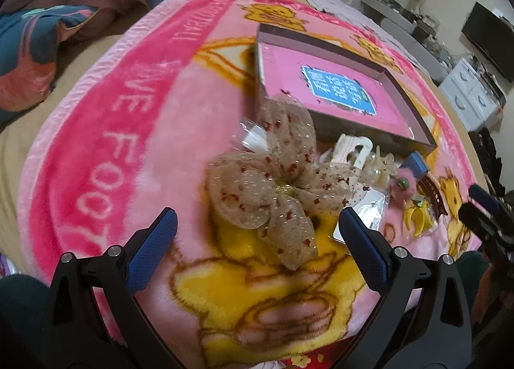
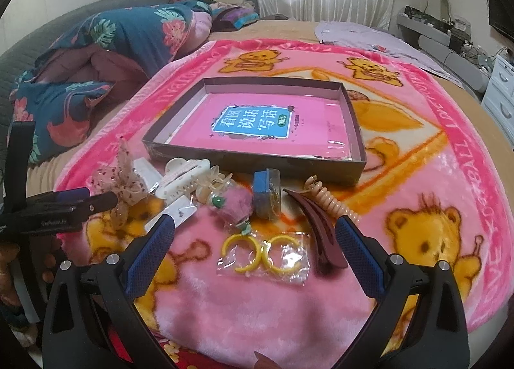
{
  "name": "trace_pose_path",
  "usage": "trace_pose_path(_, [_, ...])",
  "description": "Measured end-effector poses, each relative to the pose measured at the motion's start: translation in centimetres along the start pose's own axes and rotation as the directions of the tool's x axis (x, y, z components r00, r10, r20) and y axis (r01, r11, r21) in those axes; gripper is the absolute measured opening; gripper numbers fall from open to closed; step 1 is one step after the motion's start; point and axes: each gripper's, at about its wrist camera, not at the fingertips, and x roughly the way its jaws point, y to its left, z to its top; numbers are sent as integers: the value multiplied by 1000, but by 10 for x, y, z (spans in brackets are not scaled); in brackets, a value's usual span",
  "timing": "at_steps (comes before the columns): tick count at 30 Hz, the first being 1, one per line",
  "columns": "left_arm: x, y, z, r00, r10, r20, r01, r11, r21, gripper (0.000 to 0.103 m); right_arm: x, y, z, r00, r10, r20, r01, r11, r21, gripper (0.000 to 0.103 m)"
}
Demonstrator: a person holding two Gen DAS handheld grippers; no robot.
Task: Organize jewelry
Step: 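Grasp the sheer beige bow with the left tool while the right grasps the blue box, then lower the bow into the tray with the left tool while the right drops the box in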
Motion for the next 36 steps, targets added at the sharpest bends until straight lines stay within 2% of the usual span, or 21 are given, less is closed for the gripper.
trace_pose_path(2, [10, -3, 2, 1000, -19, -24, 20, 1000, 16, 94, 6, -4, 3, 1000, -9, -5, 9, 1000, 8, 99])
trace_pose_path(6, [28, -7, 3, 998, -9, -61, 12, 999, 37, 94, 19, -10, 9, 1000, -15, -23, 15, 1000, 18, 98])
trace_pose_path(9, [31, -6, 4, 999, -3, -51, 5, 999, 44, 91, 31, -11, 13, 999, -11, -46, 12, 1000, 17, 82])
trace_pose_path(13, [28, -1, 6, 1000, -5, -25, 6, 999, 45, 73, 46, -13, 20, 998, 9, -68, -7, 999, 39, 71])
trace_pose_path(15, [25, 2, 6, 1000, -13, -14, 14, 999, 40, 53, 53, -12, 22, 997, 22, -78, -19, 999, 44, 66])
trace_pose_path(17, [21, 5, 6, 1000, -29, 0, 29, 999, 35, 43, 62, -11, 24, 995, 27, -98, -22, 998, 51, 56])
trace_pose_path(18, [18, 6, 6, 999, -36, 10, 36, 999, 34, 37, 66, -11, 24, 994, 29, -105, -24, 998, 54, 54])
trace_pose_path(21, [11, 8, 6, 999, -39, 35, 38, 999, 35, 29, 74, -11, 24, 993, 30, -117, -23, 998, 58, 45])
trace_pose_path(23, [7, 10, 6, 998, -46, 46, 45, 999, 27, 27, 76, -11, 23, 993, 33, -117, -27, 998, 54, 30])
trace_pose_path(24, [5, 11, 6, 998, -49, 49, 48, 999, 22, 26, 76, -11, 23, 993, 29, -113, -24, 998, 52, 27])
trace_pose_path(30, [-12, 19, 3, 995, -58, 79, 58, 998, -4, 24, 66, -17, 20, 996, 53, -76, -48, 997, 66, 27])
trace_pose_path(36, [-31, 20, 3, 991, -59, 117, 61, 998, -8, 24, 34, -32, 18, 997, 80, 3, -79, 990, 115, 27])
